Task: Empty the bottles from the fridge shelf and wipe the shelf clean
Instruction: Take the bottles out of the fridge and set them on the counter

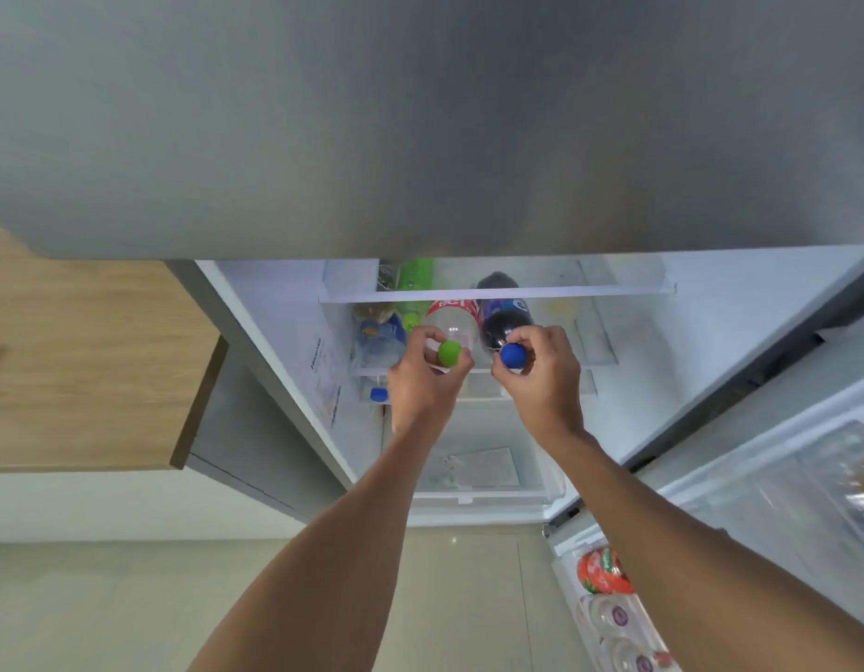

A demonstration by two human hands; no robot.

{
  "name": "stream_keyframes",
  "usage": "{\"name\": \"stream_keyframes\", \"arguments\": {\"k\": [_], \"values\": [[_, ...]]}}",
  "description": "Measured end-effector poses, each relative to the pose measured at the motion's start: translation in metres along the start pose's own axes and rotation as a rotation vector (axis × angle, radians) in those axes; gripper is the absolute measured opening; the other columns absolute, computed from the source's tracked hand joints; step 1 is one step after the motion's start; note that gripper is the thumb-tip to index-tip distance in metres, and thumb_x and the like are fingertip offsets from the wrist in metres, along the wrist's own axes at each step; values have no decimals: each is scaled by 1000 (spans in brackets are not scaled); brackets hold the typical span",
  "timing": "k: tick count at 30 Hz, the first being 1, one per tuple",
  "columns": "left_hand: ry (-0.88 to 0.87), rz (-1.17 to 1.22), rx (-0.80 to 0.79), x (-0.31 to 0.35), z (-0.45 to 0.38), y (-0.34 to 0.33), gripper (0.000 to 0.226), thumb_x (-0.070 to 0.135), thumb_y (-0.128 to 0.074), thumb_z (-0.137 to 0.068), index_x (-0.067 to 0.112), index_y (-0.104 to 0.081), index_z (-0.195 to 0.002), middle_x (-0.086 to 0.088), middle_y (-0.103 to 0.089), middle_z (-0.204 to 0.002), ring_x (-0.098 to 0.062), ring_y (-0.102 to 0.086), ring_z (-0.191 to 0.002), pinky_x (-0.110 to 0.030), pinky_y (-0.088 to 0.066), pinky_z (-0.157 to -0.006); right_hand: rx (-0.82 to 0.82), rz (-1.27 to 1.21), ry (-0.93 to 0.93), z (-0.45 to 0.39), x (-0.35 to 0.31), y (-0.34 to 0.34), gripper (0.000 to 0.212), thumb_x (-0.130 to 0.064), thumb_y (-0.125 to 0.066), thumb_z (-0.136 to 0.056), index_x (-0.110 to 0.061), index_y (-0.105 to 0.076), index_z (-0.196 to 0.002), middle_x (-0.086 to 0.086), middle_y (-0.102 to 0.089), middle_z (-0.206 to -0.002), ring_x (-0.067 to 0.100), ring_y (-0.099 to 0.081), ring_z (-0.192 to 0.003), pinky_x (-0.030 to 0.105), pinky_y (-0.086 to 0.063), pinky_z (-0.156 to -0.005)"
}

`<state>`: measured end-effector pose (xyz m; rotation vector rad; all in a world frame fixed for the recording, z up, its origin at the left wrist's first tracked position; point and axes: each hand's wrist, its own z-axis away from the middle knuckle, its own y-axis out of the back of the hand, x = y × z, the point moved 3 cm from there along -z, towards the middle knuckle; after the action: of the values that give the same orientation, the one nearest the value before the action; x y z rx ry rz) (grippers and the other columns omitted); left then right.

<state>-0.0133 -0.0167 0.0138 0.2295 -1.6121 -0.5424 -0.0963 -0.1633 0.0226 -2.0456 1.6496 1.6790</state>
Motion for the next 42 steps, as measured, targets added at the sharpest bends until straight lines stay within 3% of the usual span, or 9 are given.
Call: {"name": "stream_keyframes", "arguments": {"k": [5,10,13,17,22,26,31,38,42], "values": [[-138,-20,27,40,15,46,25,41,-77,-80,29,-62,-96,10,-59,-59,-6,-57,-58,-33,-53,-64,27,59,36,-5,-56,37,32,-13,-84,-69,-13,-70,-97,10,-61,-95,22,-59,-80,31,-51,-72],[-161,-140,-60,71,22,99,31,46,-73,-76,31,-63,-101,11,-68,-70,-18,-67,-79,-40,-58,-76,-60,172,-24,-16,-112,66,22,-24,-83,-69,-17,-71,-86,8,-65,-83,24,-59,-77,27,-43,-69],[-183,-236,-153,78,28,139,41,54,-72,-77,33,-62,-111,12,-69,-83,-21,-67,-91,-42,-60,-80,-129,145,-75,-4,-154,81,19,-23,-81,-64,-16,-75,-80,0,-72,-75,20,-65,-72,24,-49,-66],[-239,-296,-222,78,42,201,47,58,-72,-75,30,-64,-112,7,-71,-88,-20,-71,-82,-40,-62,-77,-297,117,-59,27,-220,90,15,-23,-82,-64,-19,-76,-77,-6,-74,-70,7,-66,-66,20,-51,-65],[-284,-270,-351,68,57,296,35,43,-81,-80,21,-67,-103,3,-70,-80,-19,-70,-68,-37,-61,-67,-434,133,-16,64,-308,90,16,-28,-82,-62,-25,-77,-77,-9,-75,-72,1,-65,-65,17,-50,-66],[-339,-214,-321,70,53,380,28,31,-80,-85,14,-66,-103,-1,-62,-79,-18,-57,-65,-35,-52,-58,-452,126,58,78,-385,62,16,-28,-82,-62,-24,-76,-76,-7,-73,-69,2,-59,-60,16,-47,-60],[-408,-296,-172,80,27,473,24,40,-78,-82,25,-66,-97,8,-65,-75,-12,-64,-62,-21,-46,-56,-434,123,125,66,-454,12,20,-31,-81,-61,-23,-75,-79,-7,-73,-72,6,-63,-65,19,-47,-61],[-368,-478,-111,45,-36,544,29,52,-70,-81,32,-59,-100,9,-74,-82,-8,-73,-60,-38,-60,-73,-407,46,122,33,-497,-85,19,-26,-84,-66,-20,-74,-81,-5,-69,-72,2,-57,-62,5,-37,-49],[-327,-540,-54,20,-82,561,36,59,-65,-80,34,-58,-104,7,-73,-91,-20,-72,-75,-46,-59,-78,-426,34,127,9,-509,-143,21,-25,-84,-65,-17,-75,-82,-2,-70,-73,13,-63,-70,19,-46,-61]]}}
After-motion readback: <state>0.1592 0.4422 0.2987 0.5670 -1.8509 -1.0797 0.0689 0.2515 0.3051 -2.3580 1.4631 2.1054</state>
